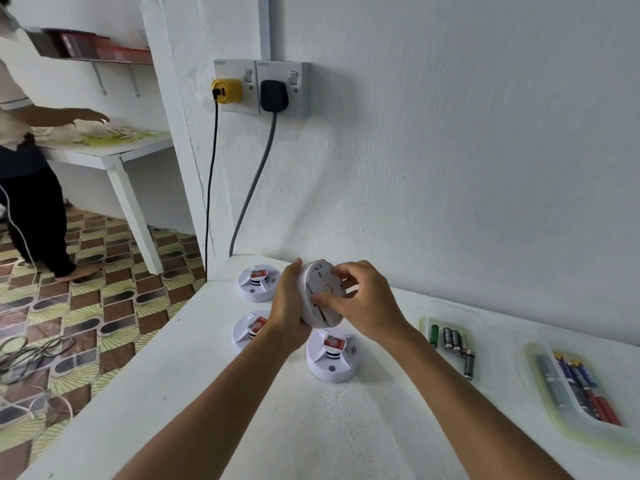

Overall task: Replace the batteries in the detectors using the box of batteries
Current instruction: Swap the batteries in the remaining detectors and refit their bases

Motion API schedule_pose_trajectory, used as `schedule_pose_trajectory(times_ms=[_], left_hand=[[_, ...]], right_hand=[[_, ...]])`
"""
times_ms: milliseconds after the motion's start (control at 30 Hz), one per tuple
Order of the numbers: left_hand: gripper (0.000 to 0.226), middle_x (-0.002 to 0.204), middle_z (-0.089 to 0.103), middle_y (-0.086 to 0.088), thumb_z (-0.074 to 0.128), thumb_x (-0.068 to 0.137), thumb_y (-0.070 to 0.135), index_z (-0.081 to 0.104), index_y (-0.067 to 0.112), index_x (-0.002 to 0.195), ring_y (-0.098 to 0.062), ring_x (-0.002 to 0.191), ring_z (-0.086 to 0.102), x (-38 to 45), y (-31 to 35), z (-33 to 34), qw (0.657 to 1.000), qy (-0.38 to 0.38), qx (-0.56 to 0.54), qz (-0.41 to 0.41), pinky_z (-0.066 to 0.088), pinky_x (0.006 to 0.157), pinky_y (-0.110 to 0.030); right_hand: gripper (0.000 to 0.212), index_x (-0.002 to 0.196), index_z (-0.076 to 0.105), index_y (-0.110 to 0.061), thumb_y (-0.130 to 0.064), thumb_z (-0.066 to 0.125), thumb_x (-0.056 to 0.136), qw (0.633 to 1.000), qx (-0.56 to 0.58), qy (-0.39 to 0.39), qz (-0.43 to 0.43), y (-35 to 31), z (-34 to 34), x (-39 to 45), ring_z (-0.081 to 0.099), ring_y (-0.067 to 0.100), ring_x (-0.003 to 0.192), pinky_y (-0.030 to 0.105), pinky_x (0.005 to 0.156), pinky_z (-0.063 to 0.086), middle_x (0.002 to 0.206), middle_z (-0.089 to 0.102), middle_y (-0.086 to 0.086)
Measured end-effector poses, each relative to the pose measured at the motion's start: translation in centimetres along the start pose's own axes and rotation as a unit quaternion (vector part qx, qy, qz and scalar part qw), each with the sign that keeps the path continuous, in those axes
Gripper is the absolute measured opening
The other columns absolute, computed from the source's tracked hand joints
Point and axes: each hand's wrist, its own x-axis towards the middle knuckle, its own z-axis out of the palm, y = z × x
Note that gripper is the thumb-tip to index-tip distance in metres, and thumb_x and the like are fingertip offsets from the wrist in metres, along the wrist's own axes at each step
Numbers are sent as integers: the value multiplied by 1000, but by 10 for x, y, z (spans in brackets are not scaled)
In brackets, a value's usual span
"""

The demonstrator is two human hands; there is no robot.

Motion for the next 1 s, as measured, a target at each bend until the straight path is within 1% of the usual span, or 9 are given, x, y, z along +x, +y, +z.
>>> schedule_pose_trajectory(times_ms=[133,267,400,567,700,767,833,933,1000], left_hand=[[56,94,73,-19,33,99,46,69,4,98,-30,88,69,-3,2,3,999,30,32,0,54,81,-42],[52,93,72,-17,34,98,44,70,6,98,-29,86,67,-5,0,4,997,56,59,-1,53,84,-43],[49,83,73,-11,33,98,42,70,10,92,-25,80,66,-5,0,3,994,64,83,13,53,78,-39],[43,80,72,-10,36,98,40,69,14,89,-24,76,66,-6,0,6,992,77,89,34,52,72,-36],[44,82,70,-11,35,98,40,69,12,94,-25,75,65,-8,-2,7,991,80,100,44,53,67,-34],[44,83,70,-12,34,99,40,68,12,96,-25,75,66,-9,-3,9,990,78,104,45,53,65,-34],[43,83,70,-11,33,100,38,68,13,98,-24,75,66,-11,-3,10,988,65,129,52,54,62,-32],[37,98,69,-14,37,97,40,65,18,105,-32,92,65,-11,-1,11,974,31,201,102,53,77,-41],[39,113,66,-13,40,94,45,60,21,118,-33,105,63,-13,3,13,952,-8,279,123,51,92,-45]], right_hand=[[46,97,71,-12,-33,90,61,998,47,-13,46,-6,-7,5,66,14,83,26,74,57,90,71,-2],[37,86,74,-6,-31,88,62,998,8,-37,50,-11,-8,7,68,23,79,38,73,58,83,73,5],[27,85,74,-7,-26,84,68,997,17,-43,55,-15,-8,5,67,19,74,29,66,56,79,72,2],[27,81,71,-8,-30,82,69,994,58,-2,88,-14,-1,0,67,22,75,34,67,56,79,71,5],[22,75,69,-13,-27,83,68,990,85,10,109,-15,-2,-1,64,12,67,20,57,50,73,69,-1],[22,76,69,-13,-27,84,67,989,89,9,117,-14,-3,-2,65,14,69,22,59,52,74,70,-1],[22,78,70,-12,-27,82,68,988,91,3,125,-13,-4,-4,68,18,74,30,67,58,76,71,2],[19,88,72,-11,-28,71,81,975,160,-41,150,-12,-11,-12,69,25,87,45,81,59,86,72,8],[33,103,70,-10,-38,58,92,918,314,-105,219,-12,-15,-19,66,30,96,51,85,55,100,69,12]])
